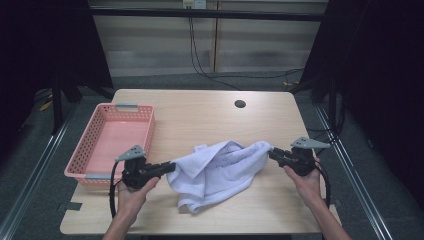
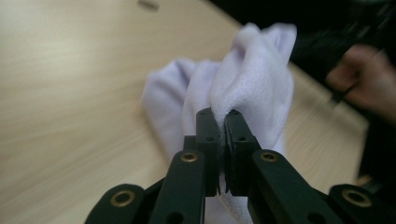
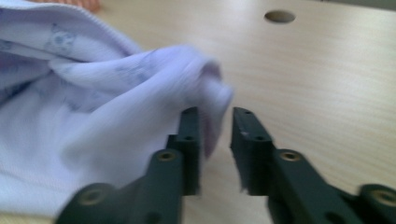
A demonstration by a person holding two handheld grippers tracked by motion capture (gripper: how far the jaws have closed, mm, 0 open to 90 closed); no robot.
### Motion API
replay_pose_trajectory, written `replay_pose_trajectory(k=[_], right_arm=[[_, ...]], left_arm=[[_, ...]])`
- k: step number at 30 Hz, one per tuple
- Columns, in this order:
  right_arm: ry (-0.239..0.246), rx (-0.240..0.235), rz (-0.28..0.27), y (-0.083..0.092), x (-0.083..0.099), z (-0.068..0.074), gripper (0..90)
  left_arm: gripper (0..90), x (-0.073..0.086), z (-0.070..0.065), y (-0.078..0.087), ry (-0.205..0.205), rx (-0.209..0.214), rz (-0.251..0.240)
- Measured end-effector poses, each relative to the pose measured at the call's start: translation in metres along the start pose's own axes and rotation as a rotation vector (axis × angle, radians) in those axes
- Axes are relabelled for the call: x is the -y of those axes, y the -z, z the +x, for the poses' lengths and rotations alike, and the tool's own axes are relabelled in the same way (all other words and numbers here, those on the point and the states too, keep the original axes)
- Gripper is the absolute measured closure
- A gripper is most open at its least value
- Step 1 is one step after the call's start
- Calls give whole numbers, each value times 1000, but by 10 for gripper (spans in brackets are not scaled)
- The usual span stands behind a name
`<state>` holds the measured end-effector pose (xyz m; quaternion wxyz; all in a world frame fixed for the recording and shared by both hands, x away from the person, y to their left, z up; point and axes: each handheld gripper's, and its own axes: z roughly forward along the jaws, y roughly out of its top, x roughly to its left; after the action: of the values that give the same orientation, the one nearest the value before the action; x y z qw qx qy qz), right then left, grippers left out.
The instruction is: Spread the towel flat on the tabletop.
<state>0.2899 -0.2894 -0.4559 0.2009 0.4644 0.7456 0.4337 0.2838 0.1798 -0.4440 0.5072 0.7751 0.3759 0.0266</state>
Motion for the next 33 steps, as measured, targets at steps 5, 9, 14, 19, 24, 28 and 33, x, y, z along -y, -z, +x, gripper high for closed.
replay_pose_trajectory(k=[5,9,14,19,24,28,33], right_arm=[[13,-27,16,6,2,7,533],[3,-91,20,0,-3,12,476],[56,-143,94,-36,-5,32,402],[87,-146,152,-66,-3,42,324],[106,-111,202,-81,4,49,424],[77,-83,164,-74,2,46,734],[-20,-24,43,-52,-19,24,744]], left_arm=[[761,7,-1,-5,-61,-53,95],[573,-5,-5,-6,-68,-69,35],[476,-30,-22,-28,-160,-11,3],[393,-35,-24,-70,-173,13,72],[577,-23,-20,-97,-201,2,166],[844,-25,-10,-86,-140,60,102],[857,-41,-2,-50,-94,59,-32]])
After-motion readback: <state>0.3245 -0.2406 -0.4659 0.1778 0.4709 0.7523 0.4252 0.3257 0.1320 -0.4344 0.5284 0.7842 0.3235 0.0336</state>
